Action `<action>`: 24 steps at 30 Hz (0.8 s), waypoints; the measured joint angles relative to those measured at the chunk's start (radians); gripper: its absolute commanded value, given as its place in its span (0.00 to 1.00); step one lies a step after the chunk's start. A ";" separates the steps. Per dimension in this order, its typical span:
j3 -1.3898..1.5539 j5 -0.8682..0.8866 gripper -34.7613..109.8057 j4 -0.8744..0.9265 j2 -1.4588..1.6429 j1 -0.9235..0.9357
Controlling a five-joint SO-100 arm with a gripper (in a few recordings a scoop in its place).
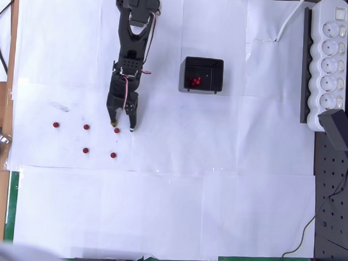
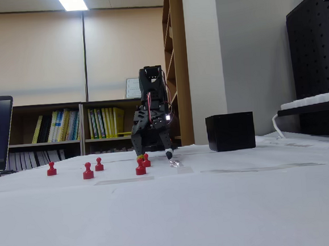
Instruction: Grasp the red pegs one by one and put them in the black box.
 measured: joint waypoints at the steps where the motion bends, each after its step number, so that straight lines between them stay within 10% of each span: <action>1: 0.003 0.000 0.39 0.000 0.003 0.002; 24: 0.084 0.031 0.36 -0.005 0.072 0.002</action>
